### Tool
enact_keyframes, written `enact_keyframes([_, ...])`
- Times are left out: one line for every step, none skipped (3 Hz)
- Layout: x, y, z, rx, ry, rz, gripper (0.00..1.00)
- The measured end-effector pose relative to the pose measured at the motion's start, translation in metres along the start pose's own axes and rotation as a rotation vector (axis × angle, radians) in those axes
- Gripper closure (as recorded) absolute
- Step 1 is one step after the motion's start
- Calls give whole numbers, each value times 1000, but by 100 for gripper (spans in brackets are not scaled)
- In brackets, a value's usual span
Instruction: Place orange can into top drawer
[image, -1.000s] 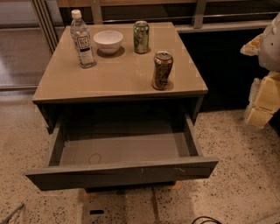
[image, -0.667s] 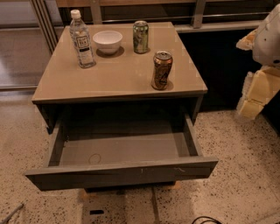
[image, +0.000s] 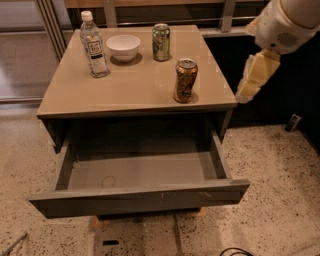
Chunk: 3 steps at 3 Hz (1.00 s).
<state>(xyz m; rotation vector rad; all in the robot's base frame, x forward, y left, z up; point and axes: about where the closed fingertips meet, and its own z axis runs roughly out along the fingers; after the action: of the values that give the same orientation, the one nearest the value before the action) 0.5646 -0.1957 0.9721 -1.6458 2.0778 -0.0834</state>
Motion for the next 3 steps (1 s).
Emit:
enact_keyframes([-30,-63,33,10,-122,32,0])
enact_keyframes([-30,-63,33,10,-122,32,0])
enact_keyframes([-33,-65,52,-40,-160,74,0])
